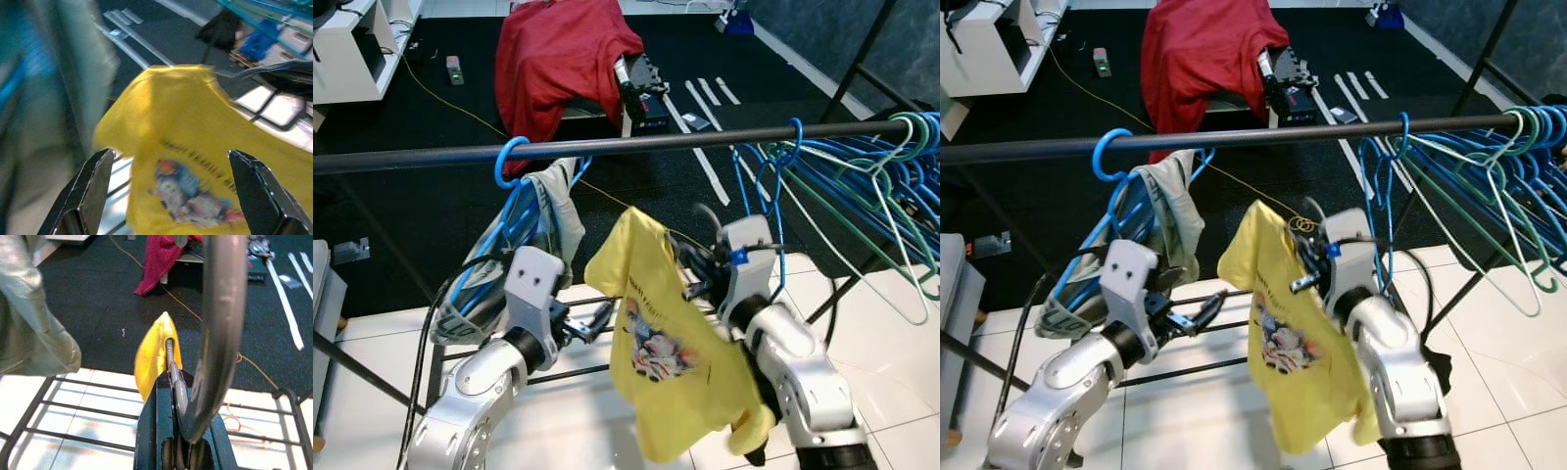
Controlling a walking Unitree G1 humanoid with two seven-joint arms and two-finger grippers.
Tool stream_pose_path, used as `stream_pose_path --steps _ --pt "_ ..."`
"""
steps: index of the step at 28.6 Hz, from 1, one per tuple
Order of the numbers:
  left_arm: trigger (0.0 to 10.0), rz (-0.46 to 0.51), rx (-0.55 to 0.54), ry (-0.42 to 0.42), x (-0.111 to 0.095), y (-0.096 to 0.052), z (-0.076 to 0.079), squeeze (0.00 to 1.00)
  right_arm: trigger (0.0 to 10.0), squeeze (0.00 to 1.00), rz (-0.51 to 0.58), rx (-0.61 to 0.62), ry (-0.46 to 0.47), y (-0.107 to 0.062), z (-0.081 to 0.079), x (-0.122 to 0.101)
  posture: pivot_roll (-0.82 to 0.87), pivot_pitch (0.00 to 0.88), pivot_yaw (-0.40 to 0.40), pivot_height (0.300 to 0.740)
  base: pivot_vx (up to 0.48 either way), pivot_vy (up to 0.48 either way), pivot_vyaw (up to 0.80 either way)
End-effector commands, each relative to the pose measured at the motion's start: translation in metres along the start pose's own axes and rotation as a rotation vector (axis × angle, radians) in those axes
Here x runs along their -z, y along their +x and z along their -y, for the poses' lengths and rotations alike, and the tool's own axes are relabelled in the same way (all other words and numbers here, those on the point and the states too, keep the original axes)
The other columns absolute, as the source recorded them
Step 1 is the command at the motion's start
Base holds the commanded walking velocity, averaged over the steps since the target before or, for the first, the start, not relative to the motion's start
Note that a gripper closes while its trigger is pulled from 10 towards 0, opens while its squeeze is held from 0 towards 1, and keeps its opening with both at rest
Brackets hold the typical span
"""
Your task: Hang hanger
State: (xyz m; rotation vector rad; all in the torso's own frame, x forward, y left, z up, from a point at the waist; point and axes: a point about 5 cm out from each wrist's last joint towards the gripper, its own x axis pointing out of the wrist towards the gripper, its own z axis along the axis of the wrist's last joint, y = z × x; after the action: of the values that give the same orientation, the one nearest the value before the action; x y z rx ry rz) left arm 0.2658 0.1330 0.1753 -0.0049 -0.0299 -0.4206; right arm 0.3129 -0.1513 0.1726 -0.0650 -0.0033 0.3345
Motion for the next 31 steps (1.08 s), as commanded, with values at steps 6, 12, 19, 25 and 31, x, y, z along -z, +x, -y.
stream_pose_path --steps 6,12,19,25,31 --pt "10.0 -0.026 -0.180 -0.047 0.013 -0.011 -0.020 0.00 10.0 0.00 -0.029 0.001 0.076 0.004 -0.016 0.009 -0.07 0.219 -0.071 0.740 0.000 0.000 0.00" --pt "10.0 -0.027 -0.204 -0.059 0.016 -0.007 -0.021 0.00 10.0 0.00 -0.030 -0.007 0.090 0.010 -0.019 0.006 -0.07 0.220 -0.084 0.740 0.000 0.000 0.00" --pt "10.0 -0.010 -0.213 -0.074 0.012 -0.004 -0.021 0.00 10.0 0.00 -0.031 -0.018 0.090 0.012 -0.020 0.003 -0.07 0.205 -0.088 0.740 0.000 0.000 0.00" --pt "10.0 -0.006 -0.218 -0.073 0.011 -0.003 -0.022 0.00 10.0 0.00 -0.031 -0.010 0.103 0.012 -0.021 0.004 -0.06 0.190 -0.083 0.740 0.000 0.000 0.00" --pt "10.0 -0.015 -0.214 -0.072 0.011 0.000 -0.025 0.00 10.0 0.00 -0.032 0.000 0.119 0.014 -0.020 0.004 -0.06 0.191 -0.075 0.740 -0.187 0.000 0.00"
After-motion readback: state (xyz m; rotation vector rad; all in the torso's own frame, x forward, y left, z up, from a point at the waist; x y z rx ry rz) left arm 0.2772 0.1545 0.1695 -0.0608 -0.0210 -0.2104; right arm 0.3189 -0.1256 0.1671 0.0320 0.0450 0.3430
